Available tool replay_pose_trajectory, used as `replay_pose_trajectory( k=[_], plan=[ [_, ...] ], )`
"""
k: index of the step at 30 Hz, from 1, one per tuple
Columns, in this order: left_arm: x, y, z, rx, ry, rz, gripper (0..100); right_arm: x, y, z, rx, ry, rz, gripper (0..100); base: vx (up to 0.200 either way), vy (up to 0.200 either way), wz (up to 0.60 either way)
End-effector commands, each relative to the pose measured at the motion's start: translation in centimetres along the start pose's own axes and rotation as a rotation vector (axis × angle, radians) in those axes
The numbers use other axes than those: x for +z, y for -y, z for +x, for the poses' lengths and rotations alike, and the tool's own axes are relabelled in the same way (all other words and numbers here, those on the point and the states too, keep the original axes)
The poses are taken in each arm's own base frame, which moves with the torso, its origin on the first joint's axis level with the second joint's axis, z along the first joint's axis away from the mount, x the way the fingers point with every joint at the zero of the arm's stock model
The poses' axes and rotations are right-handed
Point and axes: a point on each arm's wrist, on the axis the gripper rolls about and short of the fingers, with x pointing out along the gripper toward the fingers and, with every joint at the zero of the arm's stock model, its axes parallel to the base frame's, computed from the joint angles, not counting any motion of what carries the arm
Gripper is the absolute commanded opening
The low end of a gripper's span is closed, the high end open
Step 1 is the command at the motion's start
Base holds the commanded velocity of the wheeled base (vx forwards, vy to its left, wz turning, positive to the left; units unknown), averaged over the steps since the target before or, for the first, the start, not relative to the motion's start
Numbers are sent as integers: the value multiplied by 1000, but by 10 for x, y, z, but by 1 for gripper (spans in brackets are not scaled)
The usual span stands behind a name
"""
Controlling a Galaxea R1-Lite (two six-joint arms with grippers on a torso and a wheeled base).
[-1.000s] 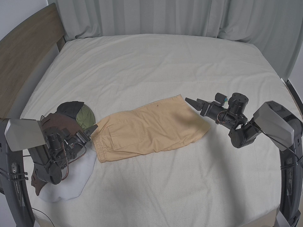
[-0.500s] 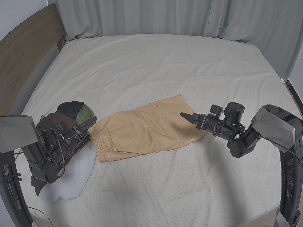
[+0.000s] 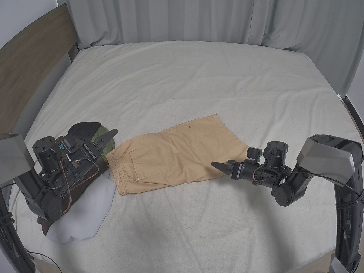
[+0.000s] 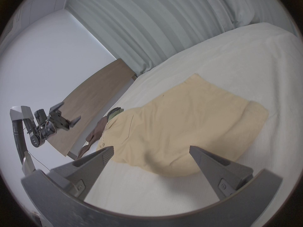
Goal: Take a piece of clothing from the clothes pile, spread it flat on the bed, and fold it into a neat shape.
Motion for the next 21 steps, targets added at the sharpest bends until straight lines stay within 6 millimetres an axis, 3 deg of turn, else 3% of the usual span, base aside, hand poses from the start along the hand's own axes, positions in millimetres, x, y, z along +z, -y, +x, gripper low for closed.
replay_pose_trajectory(
  k=[1, 21],
  plan=[
    [4, 7, -3, -20, 12, 9, 100, -13, 0, -4, -11, -41, 5, 100, 0, 0, 0],
    [-19, 4, -8, 12, -66, 396, 100, -42, 6, -19, -59, -116, 48, 100, 0, 0, 0]
  ],
)
